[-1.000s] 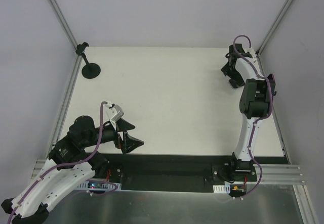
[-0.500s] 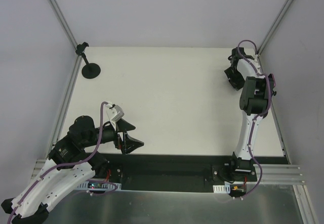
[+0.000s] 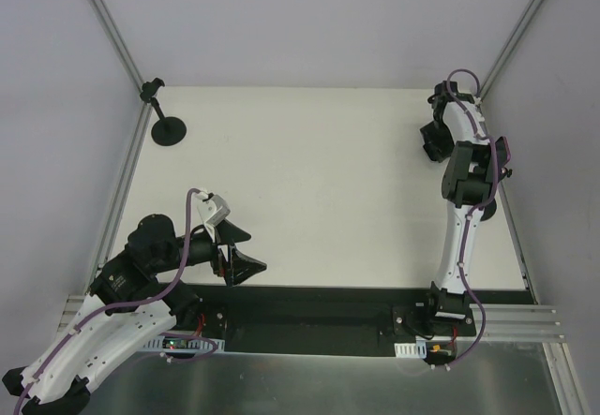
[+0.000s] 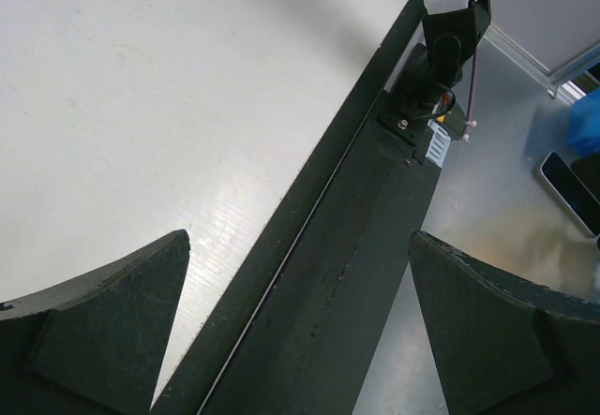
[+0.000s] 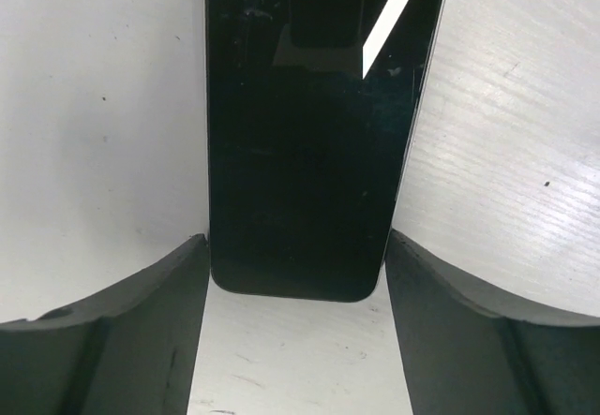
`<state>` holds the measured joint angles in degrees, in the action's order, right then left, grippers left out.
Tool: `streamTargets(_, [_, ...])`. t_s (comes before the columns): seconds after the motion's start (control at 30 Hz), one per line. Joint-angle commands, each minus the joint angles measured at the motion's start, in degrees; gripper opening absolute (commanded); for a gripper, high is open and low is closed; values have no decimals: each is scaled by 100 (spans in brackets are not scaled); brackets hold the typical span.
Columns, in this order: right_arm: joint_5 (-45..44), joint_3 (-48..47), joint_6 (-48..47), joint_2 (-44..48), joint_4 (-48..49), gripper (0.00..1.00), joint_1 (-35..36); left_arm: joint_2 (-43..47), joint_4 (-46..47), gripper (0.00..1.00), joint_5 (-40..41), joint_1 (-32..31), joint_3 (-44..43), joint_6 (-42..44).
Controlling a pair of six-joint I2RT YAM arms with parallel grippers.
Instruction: Place the phone on the phone stand
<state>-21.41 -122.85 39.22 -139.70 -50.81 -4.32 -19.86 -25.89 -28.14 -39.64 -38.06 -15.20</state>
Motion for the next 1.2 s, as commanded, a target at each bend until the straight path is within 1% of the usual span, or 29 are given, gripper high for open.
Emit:
streamTargets(0.0, [611,-344,183,-391,-658,61,10,-1,216,99,-148,44,-52,105])
streamTargets(0.07, [699,-598,60,-523,-851,51,45,34,216,99,-157,44,-52,96])
streamTargets(0.1, [717,-652,24,-558,-922,45,71,43,216,99,-148,53,-52,96])
streamTargets(0.13, [743,-627,-46,-515,-940,43,132,61,216,99,-157,44,-52,105])
streamTargets(0.2, [796,-259,-160,-383,-879,41,212,87,216,99,-139,44,-52,105])
streamTargets(0.23, [848,-57,-169,-148,-661,39,282,87,216,99,-130,53,-52,114])
streamTargets(0.27, [953,232,-213,-15,-493,38,317,105,216,99,-122,53,-52,105])
streamTargets(0.3, [1189,783,-257,152,-300,35,352,114,216,99,-95,53,-43,96])
streamTargets(0.33, [1322,1084,-327,432,93,33,422,140,216,99,-86,53,-43,96])
streamTargets(0.4, [1385,1542,-572,627,132,28,527,210,216,99,-51,53,-52,105])
streamTargets(0.47, [1228,1903,-801,969,237,27,730,289,216,99,1,53,-52,96])
streamTargets(0.5, [914,2088,-907,1119,247,26,818,316,216,99,28,53,-52,105])
streamTargets(0.53, [884,2455,-1029,1416,351,26,940,333,207,99,98,53,-43,88])
streamTargets(0.63, [1173,3141,-1232,1910,659,24,1064,456,181,99,264,53,-52,79])
streamTargets(0.7, [1218,3301,-1417,2147,642,22,1230,544,163,99,344,53,-52,70])
streamTargets(0.8, [1244,3880,-1681,2542,730,21,1468,641,146,99,450,53,-52,52])
streamTargets(0.9, [1306,4523,-1874,2912,985,22,1679,667,128,99,590,61,-52,35])
streamTargets(0.93, [1315,4646,-1944,2983,1081,23,1723,659,102,99,643,70,-61,35])
streamTargets(0.97, [1323,4838,-2145,3053,1099,27,1776,641,76,99,713,70,-61,17])
streamTargets(1.07, [1262,5120,-2479,3299,1187,36,1926,518,-161,99,1493,70,-113,-123])
streamTargets(1.1, [1271,5174,-2542,3378,1187,38,1969,422,-240,99,2035,70,-192,-237])
streamTargets(1.13, [1262,5227,-2603,3431,1187,40,1987,134,-476,99,2389,70,-245,-307])
streamTargets(1.17, [1271,5279,-2682,3475,1222,48,2013,-78,-574,99,2688,70,-315,-378])
